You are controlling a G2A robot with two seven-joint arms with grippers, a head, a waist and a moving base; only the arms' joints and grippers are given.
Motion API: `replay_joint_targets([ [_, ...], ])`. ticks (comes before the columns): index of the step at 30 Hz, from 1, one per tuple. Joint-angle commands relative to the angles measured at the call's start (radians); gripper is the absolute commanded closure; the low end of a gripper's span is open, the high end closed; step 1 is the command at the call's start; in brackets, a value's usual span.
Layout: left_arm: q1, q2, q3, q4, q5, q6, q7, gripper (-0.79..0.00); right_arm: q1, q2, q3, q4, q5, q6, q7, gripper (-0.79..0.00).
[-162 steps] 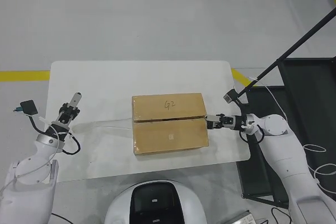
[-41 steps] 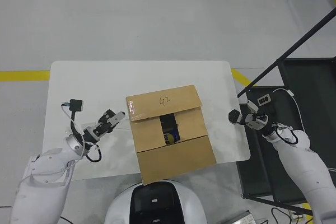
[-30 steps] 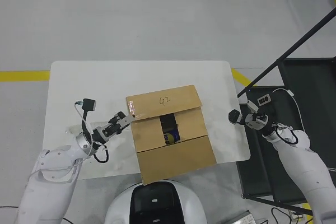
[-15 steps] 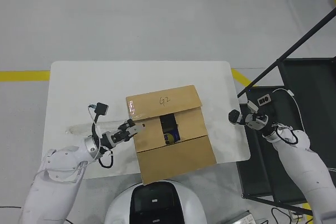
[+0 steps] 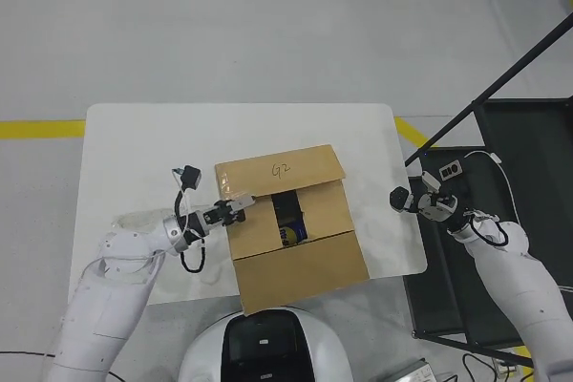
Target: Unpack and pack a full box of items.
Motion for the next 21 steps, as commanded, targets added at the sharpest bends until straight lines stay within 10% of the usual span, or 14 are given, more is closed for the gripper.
replay_joint_targets([
  [1, -0.011, 0.0, -0.007, 0.0, -0.02, -0.009, 0.01, -0.785, 0.0, 0.0, 0.0, 0.0, 0.0, 0.0, 0.0, -0.785],
  [11, -0.141, -0.011, -0.004, 0.04, -0.128, -0.018, 0.032, -0.785, 0.0, 0.0, 0.0, 0.0, 0.0, 0.0, 0.0, -0.785],
  [21, -0.382, -0.064, 0.12, 0.349, -0.218, -0.043, 0.117, -0.785, 0.0, 0.0, 0.0, 0.0, 0.0, 0.0, 0.0, -0.785],
])
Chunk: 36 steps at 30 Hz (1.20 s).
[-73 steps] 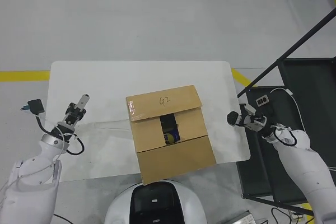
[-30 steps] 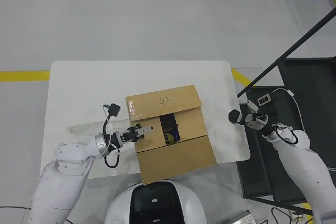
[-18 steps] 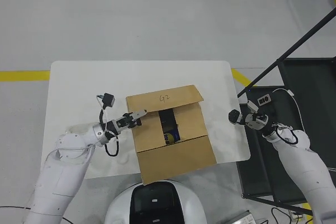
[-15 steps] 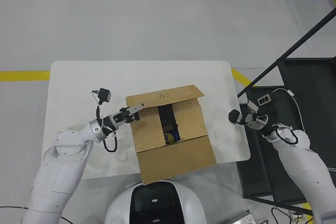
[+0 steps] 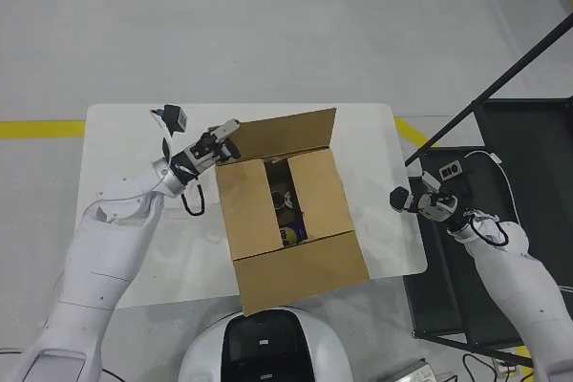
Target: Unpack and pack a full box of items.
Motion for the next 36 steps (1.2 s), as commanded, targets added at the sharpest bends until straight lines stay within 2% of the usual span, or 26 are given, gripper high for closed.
replay_joint_targets([
  [1, -0.043, -0.011, 0.021, 0.073, -0.014, -0.012, 0.021, -0.785, 0.0, 0.0, 0.0, 0.0, 0.0, 0.0, 0.0, -0.785],
  [7, -0.158, -0.048, 0.075, 0.275, -0.025, -0.02, 0.102, -0.785, 0.0, 0.0, 0.0, 0.0, 0.0, 0.0, 0.0, -0.785],
  [11, -0.218, -0.066, 0.126, 0.389, 0.073, 0.014, 0.163, -0.785, 0.0, 0.0, 0.0, 0.0, 0.0, 0.0, 0.0, -0.785],
  [17, -0.267, -0.086, 0.205, 0.479, 0.262, 0.044, 0.217, -0.785, 0.0, 0.0, 0.0, 0.0, 0.0, 0.0, 0.0, -0.785],
  [22, -0.281, -0.077, 0.221, 0.497, 0.388, 0.028, 0.19, -0.785, 0.0, 0.0, 0.0, 0.0, 0.0, 0.0, 0.0, -0.785],
  [25, -0.273, -0.058, 0.181, 0.485, 0.392, -0.009, 0.17, -0.785, 0.0, 0.0, 0.0, 0.0, 0.0, 0.0, 0.0, -0.785],
  [29, -0.231, -0.013, 0.061, 0.419, 0.333, -0.083, 0.152, -0.785, -0.001, 0.0, -0.001, -0.004, -0.002, 0.003, -0.005, -0.785],
  [32, -0.149, 0.029, -0.051, 0.299, 0.283, -0.127, 0.107, -0.785, -0.005, -0.005, -0.015, -0.082, -0.049, 0.028, -0.034, -0.785],
  [36, 0.03, 0.083, -0.206, 0.043, 0.23, -0.12, 0.012, -0.785, -0.006, -0.01, -0.039, -0.179, -0.123, 0.061, -0.062, -0.785],
])
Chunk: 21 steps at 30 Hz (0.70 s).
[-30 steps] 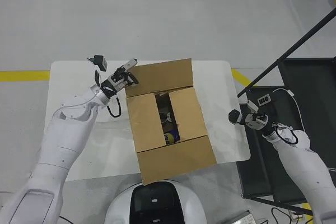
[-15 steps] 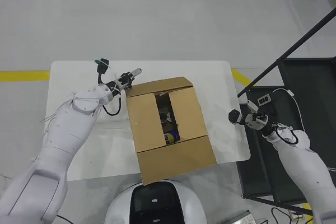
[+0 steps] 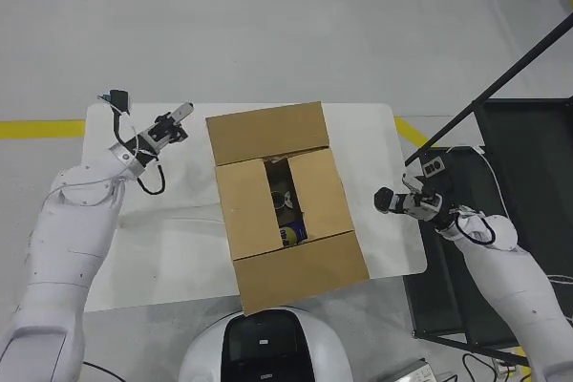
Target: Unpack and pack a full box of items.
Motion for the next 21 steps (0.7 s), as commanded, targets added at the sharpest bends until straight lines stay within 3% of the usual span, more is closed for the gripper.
replay_joint_targets([
  [1, 0.107, 0.022, -0.076, -0.151, -0.018, 0.022, -0.049, -0.785, 0.004, -0.003, -0.02, -0.047, -0.05, 0.026, -0.008, -0.785],
  [5, 0.274, 0.053, -0.173, -0.376, -0.046, 0.07, -0.172, -0.785, 0.028, -0.016, -0.087, -0.13, -0.154, 0.08, -0.068, -0.785],
  [9, 0.37, 0.074, -0.224, -0.503, -0.08, 0.082, -0.33, -0.785, 0.076, -0.036, -0.169, -0.159, -0.233, 0.133, -0.126, -0.785],
  [17, 0.395, 0.106, -0.262, -0.545, -0.143, 0.03, -0.65, -0.785, 0.192, -0.081, -0.318, -0.123, -0.346, 0.212, -0.196, -0.785],
  [21, 0.382, 0.123, -0.244, -0.569, -0.19, 0.069, -0.721, -0.785, 0.218, -0.095, -0.355, -0.126, -0.375, 0.22, -0.205, -0.785],
])
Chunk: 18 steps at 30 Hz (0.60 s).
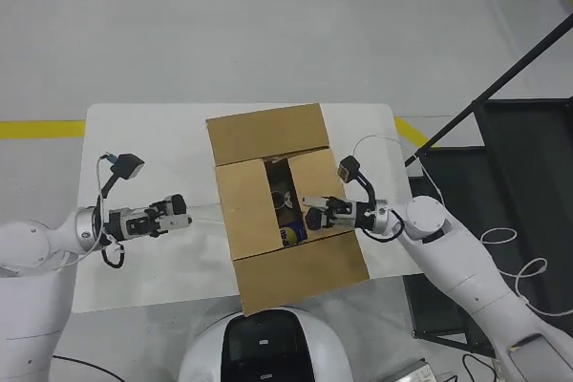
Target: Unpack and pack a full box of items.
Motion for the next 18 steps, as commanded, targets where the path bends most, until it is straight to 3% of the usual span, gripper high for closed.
replay_joint_targets([
  [1, -0.004, 0.01, 0.014, -0.01, -0.022, 0.023, -0.014, -0.785, 0.002, -0.001, -0.002, 0.001, -0.002, 0.0, -0.002, -0.785],
  [3, -0.012, 0.02, 0.023, 0.004, -0.045, 0.025, -0.016, -0.785, 0.002, -0.001, -0.002, 0.001, -0.002, 0.0, -0.002, -0.785],
  [18, -0.012, 0.02, 0.023, 0.004, -0.045, 0.025, -0.016, -0.785, 0.002, -0.001, -0.002, 0.001, -0.002, 0.0, -0.002, -0.785],
])
